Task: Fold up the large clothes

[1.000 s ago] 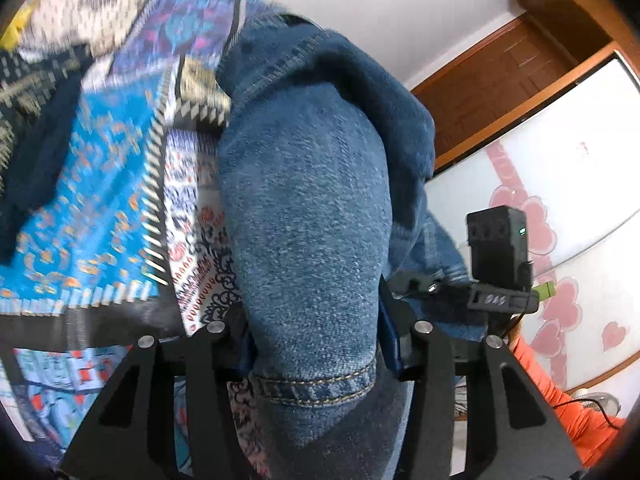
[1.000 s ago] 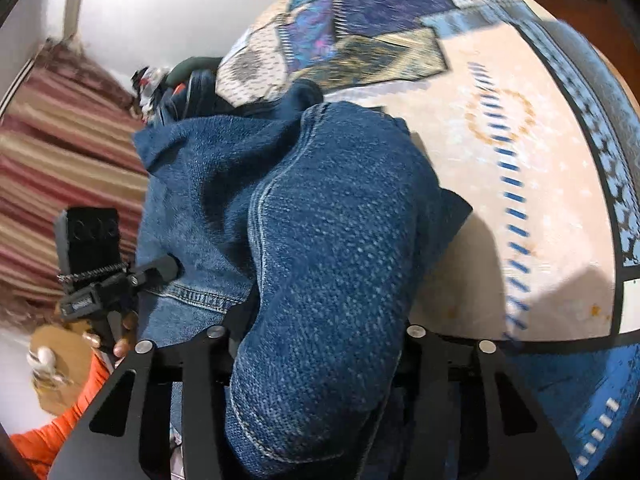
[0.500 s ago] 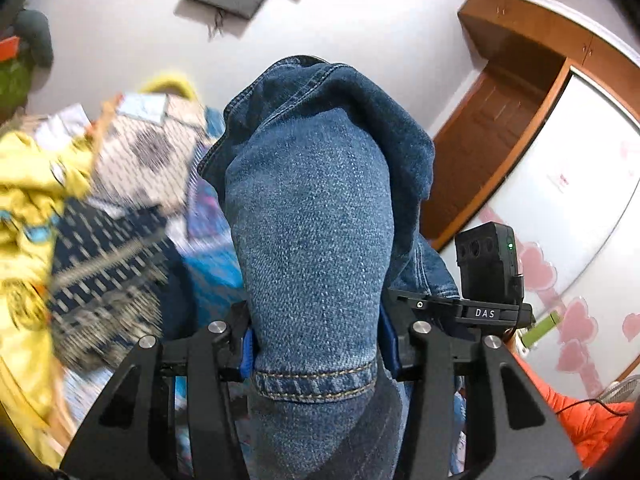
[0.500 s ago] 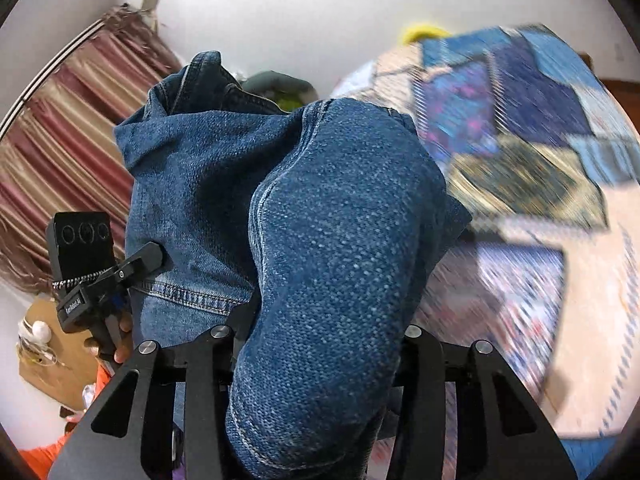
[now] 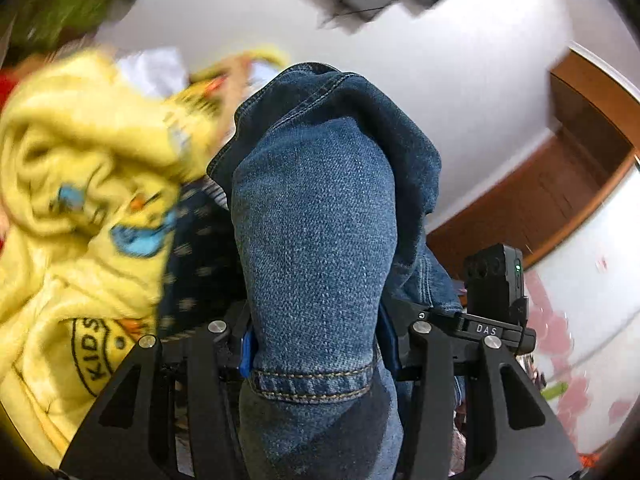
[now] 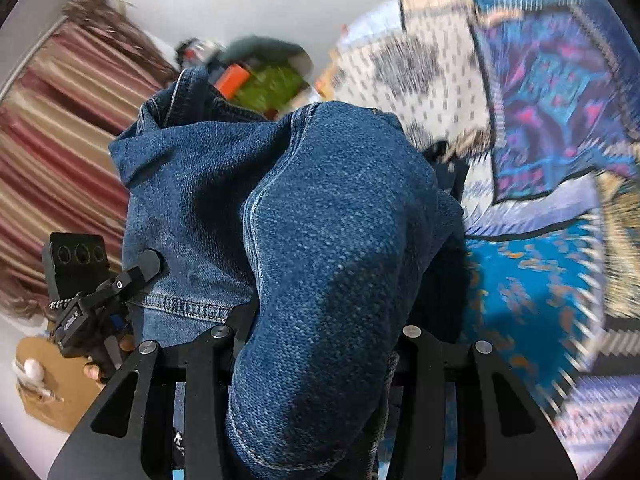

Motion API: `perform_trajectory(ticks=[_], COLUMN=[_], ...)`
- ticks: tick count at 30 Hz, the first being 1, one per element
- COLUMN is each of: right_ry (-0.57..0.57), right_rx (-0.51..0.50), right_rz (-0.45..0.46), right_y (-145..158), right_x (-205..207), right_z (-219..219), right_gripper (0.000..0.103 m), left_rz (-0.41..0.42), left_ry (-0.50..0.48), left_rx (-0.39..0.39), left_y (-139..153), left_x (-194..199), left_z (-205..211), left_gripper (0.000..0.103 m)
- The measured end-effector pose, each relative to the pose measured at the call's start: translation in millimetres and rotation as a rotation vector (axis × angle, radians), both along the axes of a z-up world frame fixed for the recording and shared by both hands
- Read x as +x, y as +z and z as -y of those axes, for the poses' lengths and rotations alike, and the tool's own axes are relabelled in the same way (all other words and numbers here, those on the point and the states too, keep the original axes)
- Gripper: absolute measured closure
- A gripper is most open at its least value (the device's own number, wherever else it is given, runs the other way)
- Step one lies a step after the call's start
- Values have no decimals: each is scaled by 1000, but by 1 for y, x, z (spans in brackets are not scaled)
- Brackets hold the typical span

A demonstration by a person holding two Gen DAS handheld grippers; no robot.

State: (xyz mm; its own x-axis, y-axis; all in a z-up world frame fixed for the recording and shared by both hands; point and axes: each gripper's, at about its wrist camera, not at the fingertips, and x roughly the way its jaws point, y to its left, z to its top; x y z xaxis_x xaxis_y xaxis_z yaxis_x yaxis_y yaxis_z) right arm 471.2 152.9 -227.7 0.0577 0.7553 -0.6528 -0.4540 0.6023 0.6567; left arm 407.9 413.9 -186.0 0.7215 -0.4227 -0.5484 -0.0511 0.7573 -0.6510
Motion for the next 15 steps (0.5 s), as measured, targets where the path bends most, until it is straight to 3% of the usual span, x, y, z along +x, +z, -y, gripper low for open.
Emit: perform_trajectory(ticks=[3, 8, 9, 11, 13, 15], right_ry=[4, 72, 83, 89, 78, 68], right_rx=[-3, 9, -19, -77, -127, -171], right_rz=[-51, -16, 21, 96, 156, 213], right_y=[-30, -29, -21, -13, -4, 7], right_x=[17, 18, 4, -4, -9, -17], right_z=[-12, -8, -2, 2, 9, 19], right_gripper=[64, 59, 57, 43, 31, 27], left_rz=[-61, -79, -88, -105, -113, -123], left_ry=[23, 4, 9, 28, 39, 55], left_rx=[-45, -122, -105, -35, 27, 115], left_y=[-39, -68, -70, -71, -62, -46], left_x=[12, 15, 15, 14, 9, 2], left_z=[-24, -49, -49, -47, -42, -34], left_gripper=[56, 44, 35, 28, 28, 28])
